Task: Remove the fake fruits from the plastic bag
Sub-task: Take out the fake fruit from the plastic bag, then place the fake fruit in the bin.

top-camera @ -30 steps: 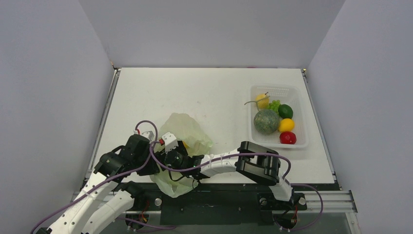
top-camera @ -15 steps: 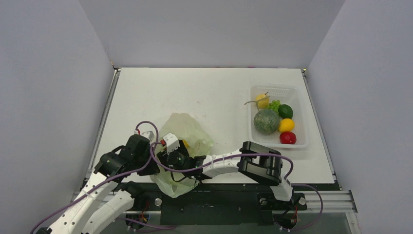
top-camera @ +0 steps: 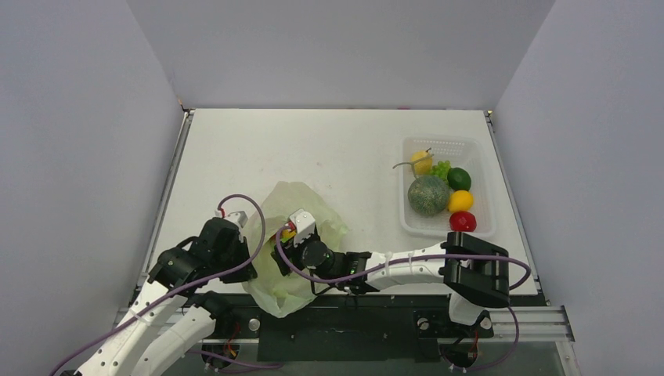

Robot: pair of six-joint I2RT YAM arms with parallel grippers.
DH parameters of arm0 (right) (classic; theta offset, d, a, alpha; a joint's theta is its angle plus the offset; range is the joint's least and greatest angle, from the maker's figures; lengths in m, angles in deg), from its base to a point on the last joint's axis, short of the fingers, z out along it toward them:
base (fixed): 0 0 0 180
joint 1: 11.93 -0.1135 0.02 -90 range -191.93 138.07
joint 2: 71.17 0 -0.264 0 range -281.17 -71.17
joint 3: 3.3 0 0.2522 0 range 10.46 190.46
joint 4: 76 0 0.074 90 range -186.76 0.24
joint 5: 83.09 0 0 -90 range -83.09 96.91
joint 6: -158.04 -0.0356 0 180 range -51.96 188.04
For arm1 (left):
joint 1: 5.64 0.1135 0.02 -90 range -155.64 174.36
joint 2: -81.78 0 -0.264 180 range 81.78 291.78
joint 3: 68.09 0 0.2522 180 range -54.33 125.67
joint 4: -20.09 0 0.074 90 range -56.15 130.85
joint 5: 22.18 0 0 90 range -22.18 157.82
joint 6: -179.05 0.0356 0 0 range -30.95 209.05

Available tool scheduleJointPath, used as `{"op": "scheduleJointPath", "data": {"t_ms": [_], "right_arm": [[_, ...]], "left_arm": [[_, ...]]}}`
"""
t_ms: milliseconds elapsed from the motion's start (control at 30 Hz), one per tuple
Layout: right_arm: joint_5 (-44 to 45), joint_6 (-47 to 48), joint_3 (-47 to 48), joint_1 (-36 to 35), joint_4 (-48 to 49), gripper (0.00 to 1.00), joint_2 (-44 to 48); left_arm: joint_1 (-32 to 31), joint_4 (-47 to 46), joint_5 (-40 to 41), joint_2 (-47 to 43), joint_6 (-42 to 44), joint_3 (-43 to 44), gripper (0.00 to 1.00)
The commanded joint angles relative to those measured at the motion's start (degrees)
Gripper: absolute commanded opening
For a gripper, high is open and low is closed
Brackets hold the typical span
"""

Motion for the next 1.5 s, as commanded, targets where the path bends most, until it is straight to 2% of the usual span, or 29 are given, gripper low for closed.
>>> {"op": "scheduleJointPath", "data": {"t_ms": [0, 133, 300, 467, 667, 800, 867, 1033, 1133, 1400, 1467], "right_arm": [[-3.6, -1.2, -3.8, -0.3, 6.6, 0.00, 3.1], [-5.2, -1.5, -5.4, 0.1, 6.9, 0.00, 6.5], [-7.3, -3.1, -9.1, 0.1, 9.4, 0.00, 11.7], [-5.8, -2.6, -10.0, 0.1, 6.5, 0.00, 17.1], [-4.0, 0.5, -11.1, 2.4, 0.4, 0.00, 28.1], [1.4, 1.9, -11.4, 3.9, -5.5, 0.00, 38.2], [7.1, 2.0, -11.4, 5.3, -9.8, 0.00, 40.9], [25.0, 1.4, -14.6, 11.2, -17.8, 0.00, 49.9], [33.0, -2.6, -17.0, 17.2, -23.5, 0.00, 54.0], [38.9, -17.6, -19.7, 32.9, -40.6, 0.00, 59.7], [38.1, -20.5, -20.8, 36.6, -42.8, 0.00, 60.5]], "left_arm": [[0.4, -2.3, -0.5, -0.4, 0.6, 0.9, 0.00], [0.3, -2.3, -0.1, 0.2, -0.2, 5.1, 0.00], [0.3, -4.3, 4.3, 0.2, 1.0, 8.0, 0.00], [0.3, -3.7, 5.1, 3.0, 2.3, 7.3, 0.00], [0.3, -3.5, 5.8, 3.6, 3.9, 8.3, 0.00], [0.3, -5.1, 4.3, 2.6, 4.2, 8.3, 0.00], [0.3, -5.7, 4.8, 2.2, 4.2, 7.4, 0.00], [0.2, -6.4, 4.1, 3.5, 5.6, 6.2, 0.00], [-0.2, -6.6, 3.5, 4.1, 6.0, 6.0, 0.00], [-1.2, -7.5, 4.6, -0.4, 5.4, 5.3, 0.00], [-1.3, -7.7, 4.8, -1.5, 5.4, 5.2, 0.00]]}}
